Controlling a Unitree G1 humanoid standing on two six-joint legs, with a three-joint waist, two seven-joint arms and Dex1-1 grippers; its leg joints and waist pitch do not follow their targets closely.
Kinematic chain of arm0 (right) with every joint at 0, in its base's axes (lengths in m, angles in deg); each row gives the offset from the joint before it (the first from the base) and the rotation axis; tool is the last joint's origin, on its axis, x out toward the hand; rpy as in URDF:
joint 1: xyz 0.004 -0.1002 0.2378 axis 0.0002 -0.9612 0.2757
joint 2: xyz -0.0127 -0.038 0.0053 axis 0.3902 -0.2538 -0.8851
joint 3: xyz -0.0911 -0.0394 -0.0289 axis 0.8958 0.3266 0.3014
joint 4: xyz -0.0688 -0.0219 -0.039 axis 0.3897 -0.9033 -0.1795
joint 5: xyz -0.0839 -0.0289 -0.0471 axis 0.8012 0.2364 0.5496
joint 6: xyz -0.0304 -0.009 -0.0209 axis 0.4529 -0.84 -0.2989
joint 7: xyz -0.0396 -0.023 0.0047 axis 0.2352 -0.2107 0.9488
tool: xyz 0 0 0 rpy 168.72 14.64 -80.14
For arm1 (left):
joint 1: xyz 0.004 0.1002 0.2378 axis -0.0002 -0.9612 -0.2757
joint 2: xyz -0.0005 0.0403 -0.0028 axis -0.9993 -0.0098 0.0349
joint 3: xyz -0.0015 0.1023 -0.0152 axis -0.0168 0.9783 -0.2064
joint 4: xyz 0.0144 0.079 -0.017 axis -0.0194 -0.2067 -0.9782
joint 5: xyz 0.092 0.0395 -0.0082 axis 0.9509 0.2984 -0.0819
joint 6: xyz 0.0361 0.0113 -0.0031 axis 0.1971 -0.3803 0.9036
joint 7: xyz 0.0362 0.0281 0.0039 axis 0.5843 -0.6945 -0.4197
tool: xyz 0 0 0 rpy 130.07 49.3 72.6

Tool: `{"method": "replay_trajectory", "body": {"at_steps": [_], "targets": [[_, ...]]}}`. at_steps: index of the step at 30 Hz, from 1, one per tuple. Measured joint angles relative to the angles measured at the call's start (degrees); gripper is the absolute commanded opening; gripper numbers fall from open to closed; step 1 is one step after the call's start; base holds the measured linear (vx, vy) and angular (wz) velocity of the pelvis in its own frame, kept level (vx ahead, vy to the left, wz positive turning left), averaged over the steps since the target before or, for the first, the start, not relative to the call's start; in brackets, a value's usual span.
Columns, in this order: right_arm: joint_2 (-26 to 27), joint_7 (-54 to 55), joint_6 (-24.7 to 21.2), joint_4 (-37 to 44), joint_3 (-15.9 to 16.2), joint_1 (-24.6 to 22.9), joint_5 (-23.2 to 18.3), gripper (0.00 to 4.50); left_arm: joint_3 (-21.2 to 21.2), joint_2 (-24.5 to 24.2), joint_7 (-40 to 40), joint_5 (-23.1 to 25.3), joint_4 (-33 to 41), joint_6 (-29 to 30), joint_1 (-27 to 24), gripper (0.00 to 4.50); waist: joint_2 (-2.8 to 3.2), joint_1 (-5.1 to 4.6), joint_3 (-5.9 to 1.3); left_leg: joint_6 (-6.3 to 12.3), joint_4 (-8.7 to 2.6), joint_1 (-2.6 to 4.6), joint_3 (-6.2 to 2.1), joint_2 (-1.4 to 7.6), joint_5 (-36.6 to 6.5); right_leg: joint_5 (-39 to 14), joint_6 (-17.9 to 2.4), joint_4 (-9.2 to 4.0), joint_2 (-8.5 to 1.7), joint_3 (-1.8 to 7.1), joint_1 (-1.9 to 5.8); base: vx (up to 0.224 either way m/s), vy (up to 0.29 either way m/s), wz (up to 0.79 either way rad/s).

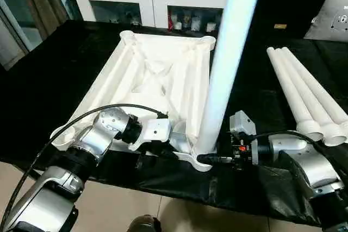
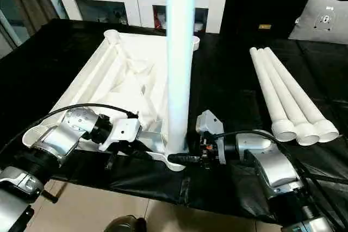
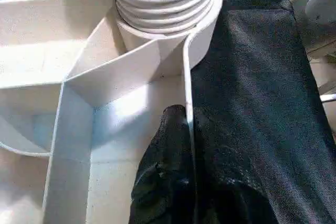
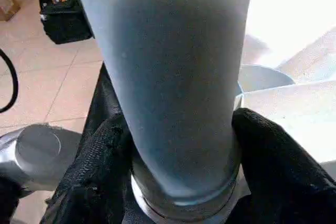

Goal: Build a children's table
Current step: Rotate leg to tighten

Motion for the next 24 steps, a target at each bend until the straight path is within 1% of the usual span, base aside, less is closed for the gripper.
{"method": "replay_trajectory", "body": {"at_steps": [4,6,9,12,13,14,15,17,18,20,23,24], "targets": [[0.26,0.05,-0.04,0.12,-0.01,-0.02,-0.03,2.63,-0.43,0.02,-0.38,-0.36,-0.18,0.87,-0.01,0.00,0.26,-0.09,0.12,0.00,-0.09,0.03,0.00,0.00,0.00,0.00,0.00,-0.01,0.00,-0.01,-0.01,0.000,0.000,0.00],[1.00,1.17,-0.81,1.28,-0.57,-1.23,-0.21,2.62,-1.09,0.16,-0.17,-1.11,0.59,3.12,-0.47,0.00,0.42,-0.11,0.20,0.00,-0.16,0.05,0.01,0.00,0.00,0.00,0.00,-0.02,0.01,-0.01,-0.02,0.000,0.000,0.00],[3.12,4.82,-1.90,3.57,-1.67,-3.46,-0.62,2.62,-2.12,0.44,1.02,-1.60,2.32,6.63,-1.44,0.00,0.79,-0.60,0.40,0.00,-0.26,0.08,0.04,-0.01,0.00,0.01,-0.02,-0.06,0.01,0.00,-0.03,0.000,0.000,0.00],[6.78,12.04,-2.97,5.13,-3.19,-5.09,0.35,2.62,-3.86,0.56,4.14,-1.56,3.98,11.32,-2.24,0.00,0.89,-1.51,0.58,-0.02,-0.43,0.20,0.04,-0.03,0.01,-0.09,0.15,-0.10,0.02,0.00,-0.09,0.000,0.000,0.00],[9.12,15.76,-3.92,5.66,-4.16,-5.63,1.05,2.62,-4.90,0.91,6.29,-1.38,5.40,13.78,-3.03,0.00,0.86,-1.96,0.66,-0.04,-0.64,0.29,0.05,-0.06,0.02,-0.10,0.17,-0.20,0.02,0.02,-0.09,0.000,0.000,0.00],[12.10,20.34,-4.61,5.74,-5.13,-6.07,1.74,2.62,-5.97,1.33,8.81,-1.15,6.58,16.34,-3.65,0.00,0.76,-2.69,0.74,-0.06,-0.82,0.41,0.07,-0.07,0.03,-0.09,0.16,-0.27,0.02,0.02,-0.10,0.000,0.000,0.00],[15.29,25.77,-5.52,5.89,-5.97,-6.04,2.95,2.62,-7.04,2.20,11.74,-0.73,7.87,19.48,-4.17,0.00,0.84,-3.51,0.83,-0.08,-0.96,0.58,0.04,-0.08,0.04,-0.10,0.17,-0.42,0.02,-0.02,-0.10,0.000,0.000,0.00],[17.47,31.71,-6.35,5.86,-6.46,-5.21,4.70,2.61,-7.77,4.15,15.44,-0.28,9.11,23.08,-4.34,0.00,1.11,-4.41,0.95,-0.08,-1.33,0.74,0.00,-0.15,0.03,-0.10,0.17,-0.94,0.01,-0.05,-0.05,0.000,0.000,0.00],[18.45,34.66,-6.78,5.83,-6.66,-4.66,5.66,2.61,-8.09,5.34,17.61,-0.15,9.80,24.93,-4.39,0.00,1.12,-4.72,0.95,-0.08,-1.56,0.77,0.00,-0.22,0.03,-0.10,0.18,-1.14,0.01,-0.03,-0.09,0.000,0.000,0.00],[20.98,39.06,-7.60,5.48,-7.37,-3.96,7.27,2.61,-8.48,6.75,20.83,0.39,10.52,27.26,-4.35,0.00,1.15,-4.99,0.95,-0.08,-1.60,0.87,0.00,-0.23,0.03,-0.10,0.17,-1.18,0.01,0.01,-0.07,0.000,0.000,0.00],[25.78,47.84,-9.05,3.12,-8.84,-1.02,10.03,2.61,-10.00,10.43,27.19,2.14,10.82,30.73,-3.89,0.00,1.34,-5.67,0.94,-0.08,-1.62,0.90,0.01,-0.30,0.03,-0.10,0.17,-1.18,0.01,0.08,-0.09,0.000,0.000,0.00],[27.85,51.73,-9.41,1.76,-9.35,0.48,11.65,2.61,-10.46,12.34,30.31,3.00,11.06,32.57,-3.69,0.00,1.39,-5.98,0.93,-0.08,-1.62,0.91,0.01,-0.35,0.03,-0.10,0.17,-1.18,0.01,0.15,-0.09,0.000,0.000,0.00]]}}
